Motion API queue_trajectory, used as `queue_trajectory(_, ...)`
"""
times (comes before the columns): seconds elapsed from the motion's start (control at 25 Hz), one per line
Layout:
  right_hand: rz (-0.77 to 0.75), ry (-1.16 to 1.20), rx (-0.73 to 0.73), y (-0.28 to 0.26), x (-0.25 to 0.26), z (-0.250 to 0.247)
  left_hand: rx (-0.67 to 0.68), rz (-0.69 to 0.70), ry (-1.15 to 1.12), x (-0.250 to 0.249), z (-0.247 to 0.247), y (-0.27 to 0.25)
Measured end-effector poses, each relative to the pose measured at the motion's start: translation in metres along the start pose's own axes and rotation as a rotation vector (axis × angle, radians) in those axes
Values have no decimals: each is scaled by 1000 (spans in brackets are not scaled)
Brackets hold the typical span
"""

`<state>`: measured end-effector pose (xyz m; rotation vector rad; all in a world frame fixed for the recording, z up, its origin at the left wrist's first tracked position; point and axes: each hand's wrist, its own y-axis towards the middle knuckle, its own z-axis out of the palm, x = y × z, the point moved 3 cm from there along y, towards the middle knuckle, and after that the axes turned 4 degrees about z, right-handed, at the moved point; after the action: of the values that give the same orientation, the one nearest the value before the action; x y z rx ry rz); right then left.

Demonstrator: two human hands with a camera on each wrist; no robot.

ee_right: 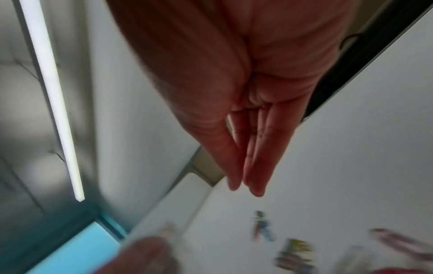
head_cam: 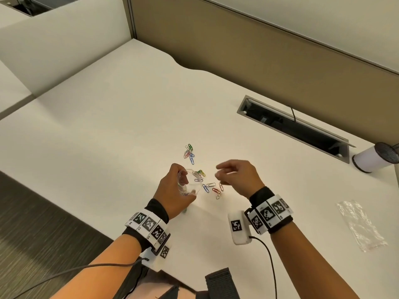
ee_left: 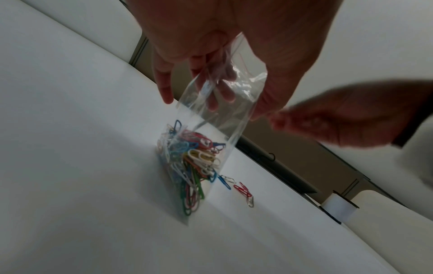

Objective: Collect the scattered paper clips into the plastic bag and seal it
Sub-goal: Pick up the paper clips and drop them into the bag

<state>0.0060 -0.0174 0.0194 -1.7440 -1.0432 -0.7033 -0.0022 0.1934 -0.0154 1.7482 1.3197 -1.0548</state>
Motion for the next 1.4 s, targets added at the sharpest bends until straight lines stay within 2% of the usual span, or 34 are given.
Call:
queue_trajectory(0.12, 186, -262, 22, 13, -51, 1, -15, -17, 3, 4, -7, 0)
queue_trajectory(0.2, 213, -368, 25, 15, -71, 12, -31, -32, 11, 7, -13, 0)
queue_trajectory(0.44, 84, -321, -92, 39, -63, 47, -57, -61, -3, 12, -19, 0)
queue_trajectory(0.56, 42, -284, -85, 59, -48, 60, -63, -58, -12, 13, -19, 1)
queue_trajectory(0.72, 6, -364, -44, 80, -26, 61, -74, -72, -17, 16, -25, 0)
queue_trajectory(0.84, -105, -405, -65, 97, -4, 57, -104, -88, -7, 20, -34, -3)
queue_trajectory(0.92, -196, -514, -9, 109, 8, 65, -114, -95, -12, 21, -36, -5)
queue_trajectory(1.04, -261, -704, 206, 122, 19, 86, -126, -105, -16, 23, -38, -6)
queue_trajectory(1.12, -307, -821, 301, 127, 18, 93, -129, -105, -20, 23, -39, -6)
queue_trajectory(1.24, -372, -865, 340, 122, 7, 90, -127, -106, -18, 24, -40, -7)
queue_trajectory(1.4, -357, -887, 383, 98, -14, 74, -128, -89, -5, 23, -40, -7)
